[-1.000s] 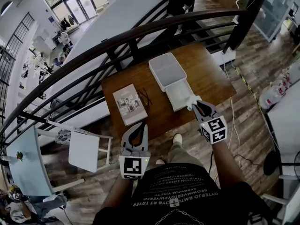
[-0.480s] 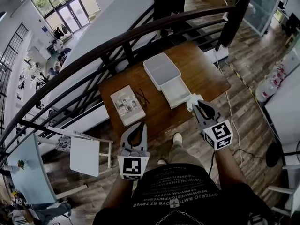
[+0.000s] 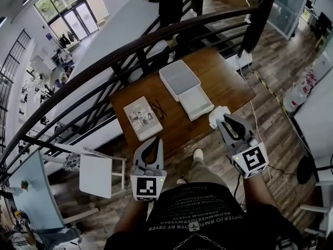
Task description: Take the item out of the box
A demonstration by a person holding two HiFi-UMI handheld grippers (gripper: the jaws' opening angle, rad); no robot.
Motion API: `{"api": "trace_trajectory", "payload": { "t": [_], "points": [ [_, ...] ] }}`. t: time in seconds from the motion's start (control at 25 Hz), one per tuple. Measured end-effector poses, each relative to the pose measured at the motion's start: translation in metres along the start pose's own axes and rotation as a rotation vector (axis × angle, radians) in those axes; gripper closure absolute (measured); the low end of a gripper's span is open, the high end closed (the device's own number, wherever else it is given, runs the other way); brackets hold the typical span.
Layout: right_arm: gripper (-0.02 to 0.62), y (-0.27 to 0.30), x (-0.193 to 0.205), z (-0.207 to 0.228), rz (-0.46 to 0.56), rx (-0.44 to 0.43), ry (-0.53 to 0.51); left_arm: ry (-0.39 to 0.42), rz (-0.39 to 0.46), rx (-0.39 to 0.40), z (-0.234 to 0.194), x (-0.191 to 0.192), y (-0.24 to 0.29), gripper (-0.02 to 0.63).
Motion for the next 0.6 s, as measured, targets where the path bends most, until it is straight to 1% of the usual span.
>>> {"api": "trace_trajectory", "payload": {
  "t": [0.16,0.28,0.44,0.6],
  "points": [
    [0.548,0.003,0.003,0.001,-0.007,0.000,0.003,-0.008,-0.013,0.010,0.001,0.007,0.003,0.601],
    [0.549,0.007,0.003,0.002,-0.010,-0.023,0.006,-0.013,-0.014,0.021,0.002,0.010,0.010,0.601],
    [0.549,0.018,0.002,0.013,-0.025,-0.037,-0.002,-0.019,-0.021,0.038,0.002,0.008,0.030,0.601],
    [0.549,0.036,0.004,0.030,-0.028,-0.044,-0.003,-0.021,-0.019,0.038,-0.003,0.011,0.054,0.601]
  ]
}}
Point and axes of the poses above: the fingertips, and each gripper's own axes: y forward along the fingers, z to its right, x out of its underside, the point moved 7 cm from there along -y, backward along the fingers, and after that the axes turned 5 degrees about y, right-handed, at the moved point
